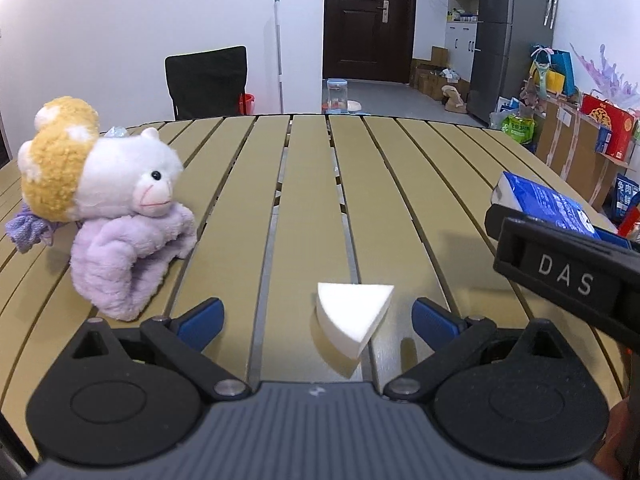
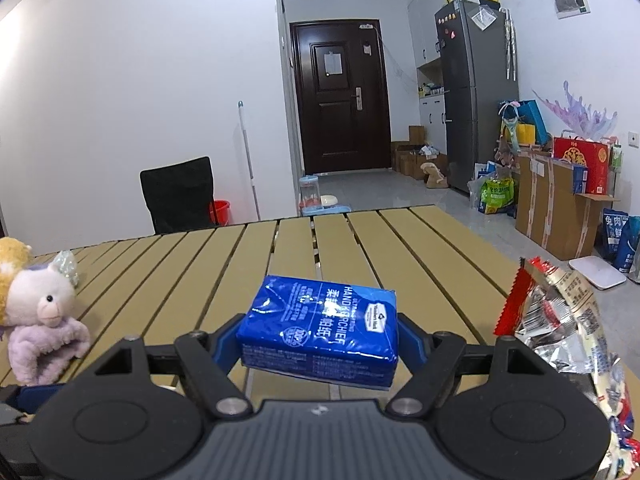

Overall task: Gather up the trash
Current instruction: 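Lift the tissue pack with the right gripper while the left gripper grasps the white foam wedge, then carry the tissue pack and foam wedge over the black bin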

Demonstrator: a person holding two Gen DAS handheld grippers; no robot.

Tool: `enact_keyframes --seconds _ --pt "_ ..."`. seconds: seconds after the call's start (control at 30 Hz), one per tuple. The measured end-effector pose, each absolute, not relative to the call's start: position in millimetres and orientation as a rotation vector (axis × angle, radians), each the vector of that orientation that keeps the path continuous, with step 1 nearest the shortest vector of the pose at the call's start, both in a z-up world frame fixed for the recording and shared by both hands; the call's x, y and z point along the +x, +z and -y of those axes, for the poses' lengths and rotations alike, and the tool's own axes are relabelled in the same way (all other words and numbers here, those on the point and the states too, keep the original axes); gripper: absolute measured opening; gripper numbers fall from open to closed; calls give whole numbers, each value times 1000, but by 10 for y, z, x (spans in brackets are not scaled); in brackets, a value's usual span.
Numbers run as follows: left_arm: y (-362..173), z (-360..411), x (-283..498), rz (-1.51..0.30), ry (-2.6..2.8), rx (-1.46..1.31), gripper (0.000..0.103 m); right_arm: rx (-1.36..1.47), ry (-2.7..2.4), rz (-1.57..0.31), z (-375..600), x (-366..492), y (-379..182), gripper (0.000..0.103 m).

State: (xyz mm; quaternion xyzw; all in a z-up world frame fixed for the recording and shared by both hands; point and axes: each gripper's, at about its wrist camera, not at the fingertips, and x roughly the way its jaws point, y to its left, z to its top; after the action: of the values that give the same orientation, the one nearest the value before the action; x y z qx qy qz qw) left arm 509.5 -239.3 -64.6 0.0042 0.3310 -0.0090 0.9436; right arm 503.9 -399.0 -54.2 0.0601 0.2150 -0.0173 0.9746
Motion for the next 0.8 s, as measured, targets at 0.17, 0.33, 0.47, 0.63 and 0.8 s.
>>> enact_keyframes --seconds 0.17,0.33,0.47,0.63,0.8 --pt "-676 2414 5150 -685 -16 3 72 108 -29 -439 3981 5121 -587 76" --pt "-657 2385 5153 -664 -49 4 33 105 -33 -445 3928 5113 -627 76" --pt "-634 2351 5126 -662 -51 4 31 100 -31 -439 3910 5112 -606 76" --pt "-601 2323 5079 -653 -49 6 30 80 -29 -431 3866 5058 -577 76" --pt "-519 2274 4983 -628 -45 12 30 61 -25 -422 3772 4928 -533 76"
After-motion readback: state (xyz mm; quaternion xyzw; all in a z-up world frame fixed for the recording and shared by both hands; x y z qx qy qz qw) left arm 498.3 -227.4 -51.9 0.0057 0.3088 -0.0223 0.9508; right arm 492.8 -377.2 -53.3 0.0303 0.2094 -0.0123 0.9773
